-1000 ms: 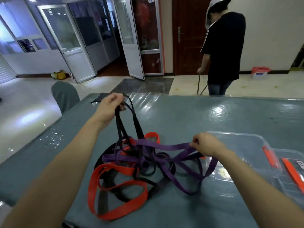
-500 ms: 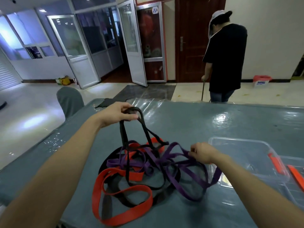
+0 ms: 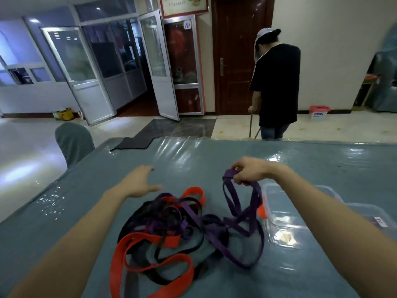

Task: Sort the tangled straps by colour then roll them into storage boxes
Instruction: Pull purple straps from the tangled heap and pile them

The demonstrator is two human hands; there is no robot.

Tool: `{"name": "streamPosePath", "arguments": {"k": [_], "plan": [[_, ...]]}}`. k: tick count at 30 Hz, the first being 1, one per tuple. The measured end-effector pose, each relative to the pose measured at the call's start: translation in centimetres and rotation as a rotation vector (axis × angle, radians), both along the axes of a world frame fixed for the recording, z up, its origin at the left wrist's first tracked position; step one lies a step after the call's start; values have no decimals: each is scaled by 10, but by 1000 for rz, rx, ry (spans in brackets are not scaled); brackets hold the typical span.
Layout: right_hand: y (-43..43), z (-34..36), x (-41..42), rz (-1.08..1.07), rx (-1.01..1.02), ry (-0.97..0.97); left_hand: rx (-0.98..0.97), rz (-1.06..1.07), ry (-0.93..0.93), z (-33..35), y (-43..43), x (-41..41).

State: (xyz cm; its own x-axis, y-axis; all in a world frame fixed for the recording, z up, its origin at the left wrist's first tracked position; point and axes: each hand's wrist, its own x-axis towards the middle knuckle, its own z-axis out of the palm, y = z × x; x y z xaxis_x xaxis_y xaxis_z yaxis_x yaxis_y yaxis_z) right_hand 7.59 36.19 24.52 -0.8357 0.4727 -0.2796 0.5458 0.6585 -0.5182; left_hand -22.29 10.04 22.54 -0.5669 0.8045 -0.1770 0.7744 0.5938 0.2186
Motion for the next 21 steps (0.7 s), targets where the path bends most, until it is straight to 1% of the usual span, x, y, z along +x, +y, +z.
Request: {"name": "streamPosePath", "arguments": {"k": [2, 3, 6, 8, 9, 11, 12, 13, 16, 17, 19, 20, 21], "plan": [[-10, 43, -1, 92, 60, -14, 236, -165, -160, 6, 23, 39], [-14, 63, -2, 113, 75, -1, 305, -239, -225, 16, 37, 58], [-29, 116, -4, 145, 100, 43, 375, -405, -403, 59, 77, 105], [-31, 143, -4, 143, 120, 139, 416, -497, -428, 88, 90, 119], [-29, 150, -4, 121, 121, 224, 468, -515, -450, 101, 91, 122], [-23, 144, -5, 29, 49, 429, 619, -482, -539, 123, 87, 116], [-21, 129, -6, -11, 19, 485, 690, -457, -562, 133, 82, 111], [-21, 107, -8, -25, -4, 472, 738, -440, -579, 142, 75, 105], [-33, 33, -20, 39, -79, 258, 807, -351, -616, 155, 49, 84], [-34, 18, -24, 53, -87, 227, 842, -302, -633, 156, 37, 75], [-33, 10, -32, 53, -105, 244, 926, -202, -663, 153, 8, 56], [-34, 13, -35, 34, -140, 300, 954, -165, -605, 151, -8, 45], [-35, 17, -38, 3, -196, 392, 964, -130, -507, 149, -24, 35]]}}
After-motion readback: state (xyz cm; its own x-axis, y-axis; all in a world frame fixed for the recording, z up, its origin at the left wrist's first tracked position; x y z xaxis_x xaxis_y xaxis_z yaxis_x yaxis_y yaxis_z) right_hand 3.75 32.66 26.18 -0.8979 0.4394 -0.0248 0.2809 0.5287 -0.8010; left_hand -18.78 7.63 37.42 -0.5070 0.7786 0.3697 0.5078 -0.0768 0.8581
